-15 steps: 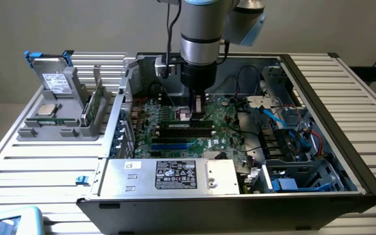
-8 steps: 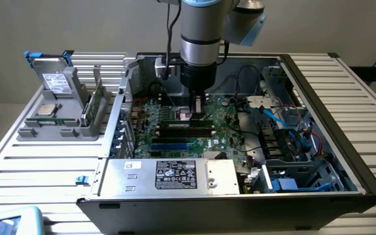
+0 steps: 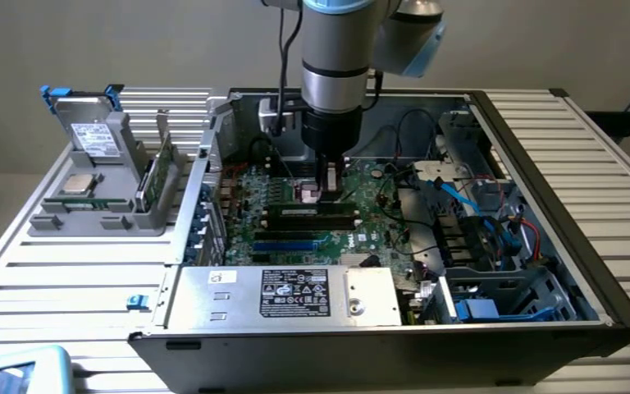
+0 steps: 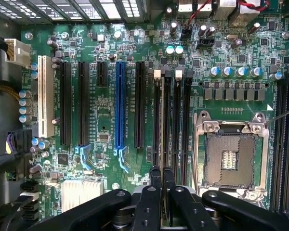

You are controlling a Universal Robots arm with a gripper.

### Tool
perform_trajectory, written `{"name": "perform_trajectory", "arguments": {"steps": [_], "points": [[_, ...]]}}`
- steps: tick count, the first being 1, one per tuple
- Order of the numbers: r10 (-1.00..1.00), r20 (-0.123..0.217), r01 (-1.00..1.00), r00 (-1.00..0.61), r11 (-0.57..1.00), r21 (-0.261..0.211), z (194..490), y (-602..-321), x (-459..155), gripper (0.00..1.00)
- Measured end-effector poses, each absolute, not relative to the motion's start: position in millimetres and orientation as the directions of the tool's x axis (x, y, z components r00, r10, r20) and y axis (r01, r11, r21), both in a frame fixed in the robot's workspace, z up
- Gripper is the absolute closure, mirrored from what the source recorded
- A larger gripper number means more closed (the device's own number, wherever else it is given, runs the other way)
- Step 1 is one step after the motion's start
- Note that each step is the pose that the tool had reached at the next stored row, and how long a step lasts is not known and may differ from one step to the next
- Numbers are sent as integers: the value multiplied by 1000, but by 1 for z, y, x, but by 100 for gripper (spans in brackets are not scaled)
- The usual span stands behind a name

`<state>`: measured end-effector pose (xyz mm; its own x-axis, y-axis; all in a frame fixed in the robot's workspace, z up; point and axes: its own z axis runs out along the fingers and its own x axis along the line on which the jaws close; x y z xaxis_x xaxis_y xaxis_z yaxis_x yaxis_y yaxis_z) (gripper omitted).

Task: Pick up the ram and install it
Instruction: 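Insert the ram into the slot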

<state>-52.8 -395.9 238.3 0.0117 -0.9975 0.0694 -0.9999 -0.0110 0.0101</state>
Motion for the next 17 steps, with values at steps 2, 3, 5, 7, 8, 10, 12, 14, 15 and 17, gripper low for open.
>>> {"name": "perform_trajectory", "arguments": {"steps": [2,3,5,7,8,10,12,14,15,17], "points": [[-997,70,-1000,12,-12,10,238,-396,-53,87],[-997,70,-1000,13,-12,10,238,-397,-53,87],[-997,70,-1000,12,-12,10,237,-398,-53,87],[-997,71,-1000,12,-12,10,236,-398,-53,87],[-997,72,-1000,12,-12,10,236,-398,-53,87],[-997,76,-1000,13,-12,10,235,-398,-53,87],[-997,79,-1000,13,-12,10,234,-398,-53,87],[-997,78,-1000,12,-12,10,234,-398,-53,87],[-997,78,-1000,12,-12,10,233,-397,-53,87],[-997,79,-1000,12,-12,10,233,-397,-53,87]]}}
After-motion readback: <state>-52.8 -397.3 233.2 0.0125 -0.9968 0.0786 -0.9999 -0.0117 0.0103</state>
